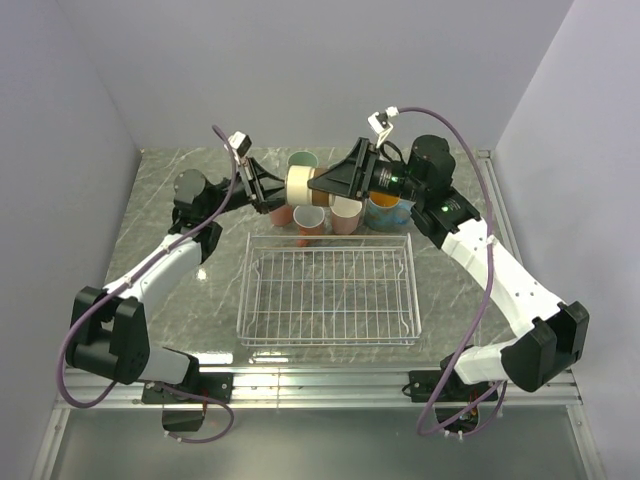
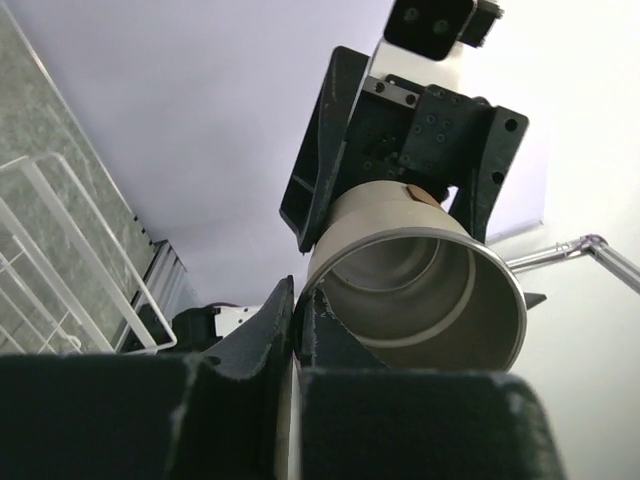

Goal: Load the cups into the dish rack

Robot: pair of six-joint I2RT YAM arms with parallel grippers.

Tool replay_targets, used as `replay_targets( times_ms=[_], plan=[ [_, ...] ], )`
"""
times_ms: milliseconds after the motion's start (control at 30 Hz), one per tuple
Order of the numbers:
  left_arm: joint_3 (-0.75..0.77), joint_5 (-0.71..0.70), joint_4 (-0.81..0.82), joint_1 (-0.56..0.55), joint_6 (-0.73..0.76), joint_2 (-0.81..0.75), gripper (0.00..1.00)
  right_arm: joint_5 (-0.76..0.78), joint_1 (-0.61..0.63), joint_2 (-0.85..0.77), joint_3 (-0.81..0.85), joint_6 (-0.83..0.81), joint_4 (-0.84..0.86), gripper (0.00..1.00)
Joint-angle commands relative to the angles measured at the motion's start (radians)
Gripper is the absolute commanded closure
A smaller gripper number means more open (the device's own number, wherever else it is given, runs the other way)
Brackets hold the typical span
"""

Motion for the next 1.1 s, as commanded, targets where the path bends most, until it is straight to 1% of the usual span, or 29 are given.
replay_targets(
  times_ms=[0,67,100,133,167,200,233,267,300,333,367,400,433,467,500,533,567,600,633,667,700,767,800,833,900,967,1067],
  plan=[
    [0.010,0.011,-0.155,-0.013,0.123,-0.018,0.90,0.014,0.008,-0.066,0.007,-0.019,0.027,0.88],
    [0.019,0.006,-0.220,-0.011,0.191,-0.027,0.74,0.022,0.008,-0.079,0.005,-0.033,0.010,0.92],
    [0.024,-0.006,-0.302,-0.008,0.218,-0.032,0.60,0.022,0.007,-0.086,0.005,-0.037,0.004,0.96],
    [0.030,-0.014,-0.356,-0.003,0.249,-0.044,0.55,0.028,0.001,-0.092,0.008,-0.046,-0.025,0.97],
    [0.040,-0.028,-0.407,0.001,0.310,-0.052,0.51,0.032,-0.003,-0.097,0.019,-0.072,-0.046,0.99],
    [0.043,-0.051,-0.456,0.009,0.346,-0.059,0.44,0.040,-0.007,-0.112,0.023,-0.086,-0.097,1.00],
    [0.050,-0.067,-0.569,0.015,0.381,-0.079,0.40,0.045,-0.019,-0.120,0.028,-0.100,-0.122,1.00],
    [0.057,-0.083,-0.619,0.030,0.451,-0.092,0.35,0.057,-0.027,-0.131,0.031,-0.129,-0.148,1.00],
    [0.060,-0.115,-0.675,0.041,0.487,-0.102,0.29,0.066,-0.036,-0.149,0.031,-0.143,-0.174,1.00],
    [0.063,-0.130,-0.767,0.065,0.555,-0.127,0.25,0.075,-0.044,-0.158,0.039,-0.160,-0.239,1.00],
    [0.065,-0.146,-0.826,0.079,0.590,-0.139,0.22,0.103,-0.061,-0.166,0.040,-0.201,-0.278,1.00],
    [0.066,-0.169,-0.876,0.093,0.623,-0.148,0.16,0.121,-0.071,-0.180,0.043,-0.224,-0.362,1.00],
    [0.076,-0.213,-0.980,0.121,0.690,-0.167,0.15,0.153,-0.081,-0.181,0.058,-0.273,-0.414,1.00],
    [0.079,-0.239,-1.024,0.136,0.722,-0.175,0.13,0.184,-0.096,-0.178,0.069,-0.301,-0.468,1.00],
    [0.080,-0.264,-1.062,0.147,0.748,-0.182,0.10,0.244,-0.104,-0.172,0.078,-0.327,-0.570,1.00],
    [0.086,-0.314,-1.103,0.170,0.795,-0.196,0.10,0.272,-0.108,-0.166,0.098,-0.382,-0.618,1.00],
    [0.088,-0.336,-1.165,0.178,0.815,-0.202,0.10,0.302,-0.111,-0.148,0.108,-0.407,-0.663,1.00],
    [0.091,-0.359,-1.196,0.182,0.834,-0.208,0.10,0.365,-0.111,-0.135,0.118,-0.427,-0.741,1.00],
    [0.097,-0.408,-1.220,0.187,0.864,-0.216,0.10,0.388,-0.111,-0.122,0.140,-0.466,-0.779,1.00],
    [0.102,-0.423,-1.261,0.188,0.881,-0.219,0.11,0.416,-0.111,-0.094,0.152,-0.483,-0.813,1.00],
    [0.105,-0.443,-1.280,0.188,0.895,-0.222,0.12,0.433,-0.111,-0.082,0.161,-0.499,-0.870,1.00],
    [0.114,-0.501,-1.317,0.188,0.926,-0.230,0.12,0.514,-0.113,-0.040,0.197,-0.540,-0.928,1.00],
    [0.116,-0.512,-1.332,0.190,0.932,-0.233,0.12,0.549,-0.111,-0.024,0.207,-0.550,-0.989,1.00],
    [0.111,-0.519,-1.337,0.190,0.940,-0.241,0.12,0.638,-0.111,-0.005,0.232,-0.571,-1.022,1.00],
    [0.108,-0.532,-1.339,0.190,0.941,-0.247,0.12,0.692,-0.111,0.053,0.250,-0.591,-1.103,1.00],
    [0.106,-0.532,-1.339,0.190,0.940,-0.253,0.12,0.741,-0.108,0.096,0.258,-0.617,-1.134,1.00],
    [0.109,-0.539,-1.343,0.190,0.940,-0.245,0.14,0.775,-0.108,0.125,0.238,-0.632,-1.154,1.00]
  ],
)
